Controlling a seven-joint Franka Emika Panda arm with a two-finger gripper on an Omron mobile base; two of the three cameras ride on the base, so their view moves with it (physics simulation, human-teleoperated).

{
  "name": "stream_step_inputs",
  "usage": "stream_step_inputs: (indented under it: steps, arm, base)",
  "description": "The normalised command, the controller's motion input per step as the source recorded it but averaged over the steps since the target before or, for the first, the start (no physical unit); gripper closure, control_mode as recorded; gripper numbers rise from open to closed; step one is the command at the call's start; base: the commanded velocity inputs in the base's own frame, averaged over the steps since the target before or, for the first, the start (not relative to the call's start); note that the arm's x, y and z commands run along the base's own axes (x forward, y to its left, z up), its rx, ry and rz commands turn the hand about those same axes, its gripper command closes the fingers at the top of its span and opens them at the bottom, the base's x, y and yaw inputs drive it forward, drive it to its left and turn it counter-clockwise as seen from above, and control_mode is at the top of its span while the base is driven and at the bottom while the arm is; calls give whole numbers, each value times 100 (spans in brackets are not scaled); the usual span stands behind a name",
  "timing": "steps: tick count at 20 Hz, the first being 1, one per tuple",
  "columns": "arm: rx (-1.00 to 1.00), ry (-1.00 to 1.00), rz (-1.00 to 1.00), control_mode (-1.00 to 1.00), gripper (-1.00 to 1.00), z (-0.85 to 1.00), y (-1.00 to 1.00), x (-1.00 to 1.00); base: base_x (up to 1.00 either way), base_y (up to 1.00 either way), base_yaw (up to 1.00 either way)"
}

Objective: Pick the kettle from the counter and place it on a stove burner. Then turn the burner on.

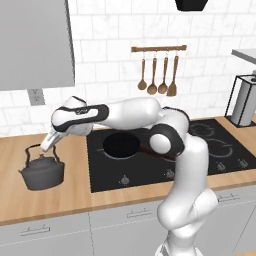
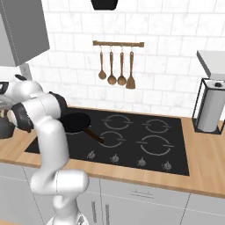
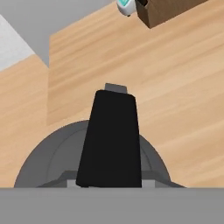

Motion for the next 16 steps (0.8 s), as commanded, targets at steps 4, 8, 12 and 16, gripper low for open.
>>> stream_step_inputs:
  steps: [4,8,12,16]
  arm:
    - [0,-16,-9,-100,100,-11,-33,-81]
    - [0,-25,-4,-100,100,0,-53,-74]
    - [0,-21,-4,-100,100,36,-43,-68]
    - [0,-29,0,-100,100,90,-21,-56]
  base:
    - [0,0,0]
    - [0,0,0]
    - [0,0,0]
    - [0,0,0]
